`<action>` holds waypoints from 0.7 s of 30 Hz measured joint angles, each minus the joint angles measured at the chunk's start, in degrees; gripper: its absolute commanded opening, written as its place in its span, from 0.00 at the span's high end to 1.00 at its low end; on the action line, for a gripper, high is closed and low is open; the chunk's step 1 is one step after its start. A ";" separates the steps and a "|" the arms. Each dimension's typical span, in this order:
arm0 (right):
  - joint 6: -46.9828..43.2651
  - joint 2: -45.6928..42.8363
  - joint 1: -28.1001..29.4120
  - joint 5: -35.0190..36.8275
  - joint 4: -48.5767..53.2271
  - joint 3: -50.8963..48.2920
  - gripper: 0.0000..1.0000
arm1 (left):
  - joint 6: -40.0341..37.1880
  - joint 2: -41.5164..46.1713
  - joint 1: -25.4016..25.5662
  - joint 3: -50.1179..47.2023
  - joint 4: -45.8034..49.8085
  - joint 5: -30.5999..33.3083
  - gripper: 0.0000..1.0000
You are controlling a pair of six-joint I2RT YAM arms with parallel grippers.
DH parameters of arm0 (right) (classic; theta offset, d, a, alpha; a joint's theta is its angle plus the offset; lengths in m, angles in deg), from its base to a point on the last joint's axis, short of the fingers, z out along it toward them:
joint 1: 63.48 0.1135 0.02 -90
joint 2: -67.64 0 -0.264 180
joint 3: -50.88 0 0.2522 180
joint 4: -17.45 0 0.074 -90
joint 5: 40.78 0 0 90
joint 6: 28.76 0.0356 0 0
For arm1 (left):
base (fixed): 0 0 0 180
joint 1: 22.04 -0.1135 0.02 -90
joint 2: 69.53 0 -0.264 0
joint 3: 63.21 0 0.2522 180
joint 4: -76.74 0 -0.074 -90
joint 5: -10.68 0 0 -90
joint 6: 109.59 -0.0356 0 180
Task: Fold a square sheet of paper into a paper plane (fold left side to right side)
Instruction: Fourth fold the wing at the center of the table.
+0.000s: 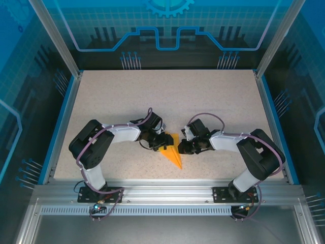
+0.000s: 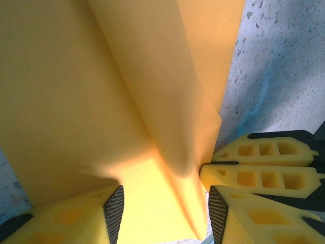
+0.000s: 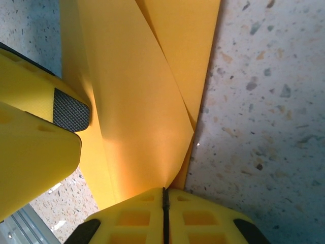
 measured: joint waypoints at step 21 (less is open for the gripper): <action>-0.83 0.85 0.26 0.13 0.44 0.79 0.92 | -4.33 7.80 0.02 4.98 10.27 3.91 0.67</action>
